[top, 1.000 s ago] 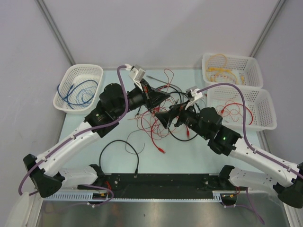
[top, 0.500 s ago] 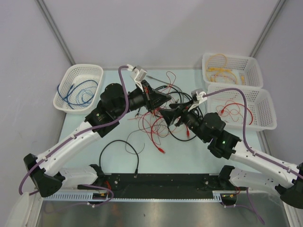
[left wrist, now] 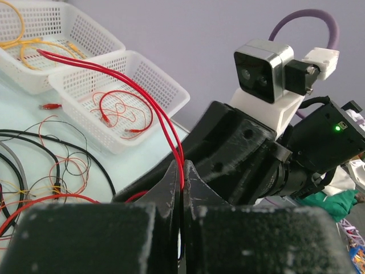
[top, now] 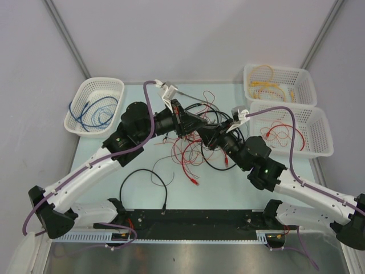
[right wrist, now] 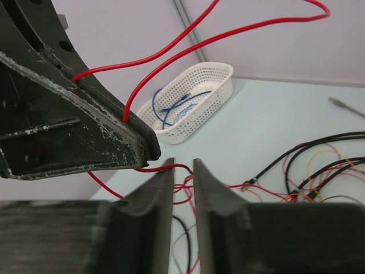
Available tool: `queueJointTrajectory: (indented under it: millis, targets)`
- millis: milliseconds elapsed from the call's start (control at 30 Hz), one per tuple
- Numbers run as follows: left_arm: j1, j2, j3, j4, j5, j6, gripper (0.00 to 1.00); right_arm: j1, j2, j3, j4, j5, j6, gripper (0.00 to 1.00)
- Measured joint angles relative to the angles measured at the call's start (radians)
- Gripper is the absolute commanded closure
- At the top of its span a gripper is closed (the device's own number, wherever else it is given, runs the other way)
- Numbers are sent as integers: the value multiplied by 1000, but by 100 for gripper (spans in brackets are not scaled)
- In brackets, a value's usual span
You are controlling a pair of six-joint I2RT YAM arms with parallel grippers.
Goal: Untangle the cables
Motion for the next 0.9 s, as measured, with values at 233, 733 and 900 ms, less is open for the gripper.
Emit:
queueJointTrajectory:
  millis: [233, 733, 900]
  targets:
    - [0, -44, -9, -53, -88, 25, 22, 1, -21, -3, -23, 40, 3, 100]
    - [28, -320, -239, -52, -406, 54, 1, -82, -150, 6, -171, 98, 3, 100]
    - [29, -302, -349, 23, -343, 33, 1, -82, -150, 55, -212, 98, 3, 100]
